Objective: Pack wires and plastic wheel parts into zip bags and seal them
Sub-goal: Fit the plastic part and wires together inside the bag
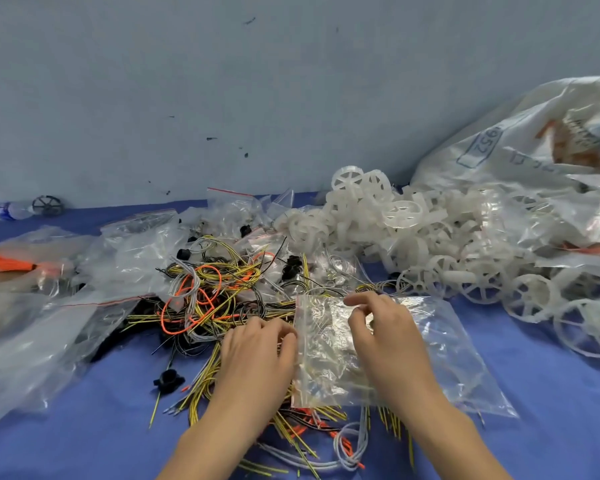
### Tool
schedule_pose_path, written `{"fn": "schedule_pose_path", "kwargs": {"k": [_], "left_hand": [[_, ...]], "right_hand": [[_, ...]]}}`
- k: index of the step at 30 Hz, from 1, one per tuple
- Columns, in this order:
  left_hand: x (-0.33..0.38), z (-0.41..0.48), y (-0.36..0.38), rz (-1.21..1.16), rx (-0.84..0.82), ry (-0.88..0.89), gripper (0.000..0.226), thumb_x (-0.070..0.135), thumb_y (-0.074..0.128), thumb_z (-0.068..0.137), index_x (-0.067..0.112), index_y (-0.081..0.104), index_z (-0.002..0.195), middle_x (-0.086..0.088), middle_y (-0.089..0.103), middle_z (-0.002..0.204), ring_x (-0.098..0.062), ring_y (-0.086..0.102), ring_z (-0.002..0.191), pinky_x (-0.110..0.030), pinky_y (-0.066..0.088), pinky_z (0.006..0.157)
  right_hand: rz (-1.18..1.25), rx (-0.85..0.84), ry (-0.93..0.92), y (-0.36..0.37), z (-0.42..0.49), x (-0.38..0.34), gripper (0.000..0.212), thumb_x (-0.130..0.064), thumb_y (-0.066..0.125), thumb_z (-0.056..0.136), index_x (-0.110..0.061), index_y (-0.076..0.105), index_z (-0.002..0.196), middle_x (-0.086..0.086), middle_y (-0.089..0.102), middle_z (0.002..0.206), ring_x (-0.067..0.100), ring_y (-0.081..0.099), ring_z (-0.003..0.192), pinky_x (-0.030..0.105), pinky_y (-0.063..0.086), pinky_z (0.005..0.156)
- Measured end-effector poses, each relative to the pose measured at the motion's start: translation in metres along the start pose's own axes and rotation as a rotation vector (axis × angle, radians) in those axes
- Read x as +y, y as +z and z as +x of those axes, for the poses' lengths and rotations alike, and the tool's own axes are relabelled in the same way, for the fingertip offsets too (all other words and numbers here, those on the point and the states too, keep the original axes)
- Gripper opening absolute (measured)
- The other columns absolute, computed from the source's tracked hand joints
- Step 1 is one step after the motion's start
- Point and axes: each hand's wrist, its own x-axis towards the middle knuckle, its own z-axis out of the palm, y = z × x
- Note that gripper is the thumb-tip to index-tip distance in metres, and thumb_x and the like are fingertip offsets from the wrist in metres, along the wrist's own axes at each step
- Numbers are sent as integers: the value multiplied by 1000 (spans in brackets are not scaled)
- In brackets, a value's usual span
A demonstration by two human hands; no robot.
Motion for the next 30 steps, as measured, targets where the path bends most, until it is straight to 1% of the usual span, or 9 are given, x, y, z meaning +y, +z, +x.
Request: {"fn": "schedule_pose_path", "kwargs": {"k": [3, 6, 9, 12, 16, 20, 23, 26, 30], "left_hand": [[-1, -12, 1, 8, 40, 110, 19, 48, 36, 97, 46, 52, 107, 22, 43, 103, 0, 30, 101, -36, 26, 108], [3, -21, 4, 0, 47, 181, 31, 55, 28, 95, 49, 49, 117, 24, 40, 109, 3, 30, 109, -42, 13, 119], [8, -22, 6, 25, 14, 228, 43, 59, 22, 93, 50, 40, 131, 21, 37, 121, 1, 28, 123, -43, 6, 121], [11, -21, 12, 115, -35, 270, 55, 64, 13, 90, 50, 14, 144, 15, 26, 141, -5, 14, 139, -42, -9, 120], [20, -18, 19, 204, -91, 332, 66, 65, 8, 87, 43, 5, 149, 7, 19, 154, -14, 3, 146, -46, -17, 117], [24, -15, 19, 249, -98, 409, 56, 53, 15, 91, 36, 33, 141, 7, 33, 146, -17, 17, 143, -48, -6, 120], [25, -8, 14, 148, -10, 419, 42, 45, 23, 95, 35, 55, 119, 14, 53, 122, -9, 42, 122, -40, 20, 119], [19, 8, 8, 52, 117, 320, 33, 41, 31, 97, 34, 60, 112, 17, 60, 108, -7, 50, 106, -27, 37, 100], [-1, 32, 9, 109, 63, 172, 30, 27, 38, 100, 32, 54, 126, 15, 59, 122, -8, 47, 115, -29, 37, 98]], "right_hand": [[54, -1, 9, 4, -3, -2, 20, -21, 46, 97, -31, 63, 102, -18, 61, 96, 8, 53, 83, 23, 37, 70], [59, -31, 5, 8, -5, -2, 17, -26, 47, 98, -33, 62, 101, -19, 61, 92, 3, 53, 76, 18, 35, 64], [62, -47, 24, 7, -4, 0, 14, -32, 48, 99, -33, 62, 101, -18, 61, 90, 0, 56, 80, 20, 39, 65], [45, -54, 45, 6, -3, 0, 14, -41, 47, 97, -37, 60, 99, -19, 62, 85, -4, 56, 78, 16, 39, 63], [46, -82, 76, 6, -3, -1, 27, -58, 41, 91, -38, 58, 97, -15, 64, 81, 1, 59, 79, 29, 47, 69], [-23, -124, 122, 7, -2, 4, 19, -50, 47, 95, -35, 54, 105, -11, 62, 90, 7, 59, 82, 35, 48, 73], [-55, -112, 132, 7, -1, 3, 15, -38, 49, 96, -33, 54, 109, -10, 62, 95, 10, 58, 84, 35, 46, 73], [-57, -69, 137, 5, 2, -1, 17, -36, 47, 96, -32, 56, 109, -10, 63, 92, 13, 56, 81, 33, 39, 65], [-45, -64, 132, 3, 3, -5, 20, -35, 43, 98, -30, 57, 111, -8, 65, 91, 15, 57, 71, 31, 35, 56]]}}
